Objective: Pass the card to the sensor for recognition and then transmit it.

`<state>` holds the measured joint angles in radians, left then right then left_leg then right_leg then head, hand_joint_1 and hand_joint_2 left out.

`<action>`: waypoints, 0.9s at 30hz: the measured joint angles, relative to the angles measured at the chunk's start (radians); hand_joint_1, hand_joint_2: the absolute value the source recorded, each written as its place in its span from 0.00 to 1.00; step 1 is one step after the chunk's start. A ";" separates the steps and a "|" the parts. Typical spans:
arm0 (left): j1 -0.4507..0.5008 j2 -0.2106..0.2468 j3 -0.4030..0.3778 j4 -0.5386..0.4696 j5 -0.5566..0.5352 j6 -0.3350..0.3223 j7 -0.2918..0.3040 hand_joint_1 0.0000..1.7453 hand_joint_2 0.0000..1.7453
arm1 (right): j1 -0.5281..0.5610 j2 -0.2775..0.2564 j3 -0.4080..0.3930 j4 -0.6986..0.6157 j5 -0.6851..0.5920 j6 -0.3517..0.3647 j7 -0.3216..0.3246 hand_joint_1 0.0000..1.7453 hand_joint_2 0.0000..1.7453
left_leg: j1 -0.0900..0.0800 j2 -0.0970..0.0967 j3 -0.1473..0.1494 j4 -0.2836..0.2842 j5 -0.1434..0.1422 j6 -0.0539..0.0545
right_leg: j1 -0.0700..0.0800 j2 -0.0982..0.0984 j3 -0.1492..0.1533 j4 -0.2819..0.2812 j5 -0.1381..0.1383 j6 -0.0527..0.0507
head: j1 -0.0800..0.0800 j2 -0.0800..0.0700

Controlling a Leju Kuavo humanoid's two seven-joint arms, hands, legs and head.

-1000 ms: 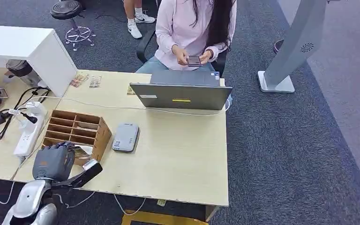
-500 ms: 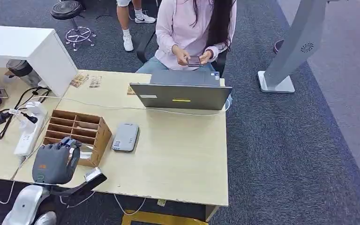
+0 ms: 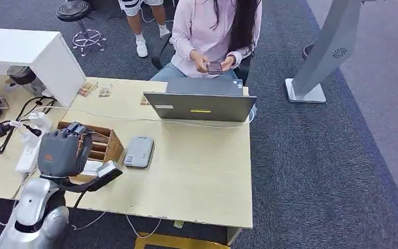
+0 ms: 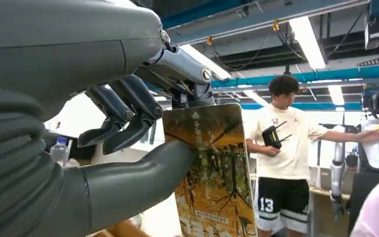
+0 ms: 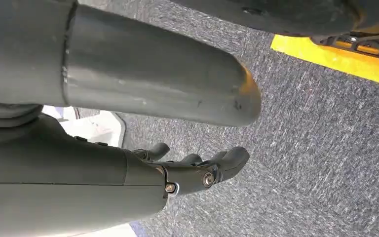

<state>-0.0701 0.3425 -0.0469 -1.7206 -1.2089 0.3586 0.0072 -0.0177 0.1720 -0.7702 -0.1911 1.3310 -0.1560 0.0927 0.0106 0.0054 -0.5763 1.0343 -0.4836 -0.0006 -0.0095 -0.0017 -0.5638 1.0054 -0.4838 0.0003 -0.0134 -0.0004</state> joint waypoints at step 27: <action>-0.525 -0.037 -0.094 0.664 -0.034 0.030 0.028 1.00 1.00 | -0.016 -0.002 0.001 0.000 0.045 0.024 0.009 0.00 0.00 | 0.000 0.001 0.000 0.001 0.001 0.000 | 0.000 0.001 0.000 0.000 0.001 0.000 | 0.000 0.000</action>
<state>-0.5954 0.3055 -0.1408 -1.0569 -1.2432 0.3891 0.0355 -0.0339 0.1705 -0.7694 -0.1911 1.3763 -0.1316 0.1015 0.0106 0.0060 -0.5764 1.0348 -0.4828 -0.0006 -0.0095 -0.0011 -0.5643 1.0055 -0.4827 0.0000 -0.0134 -0.0004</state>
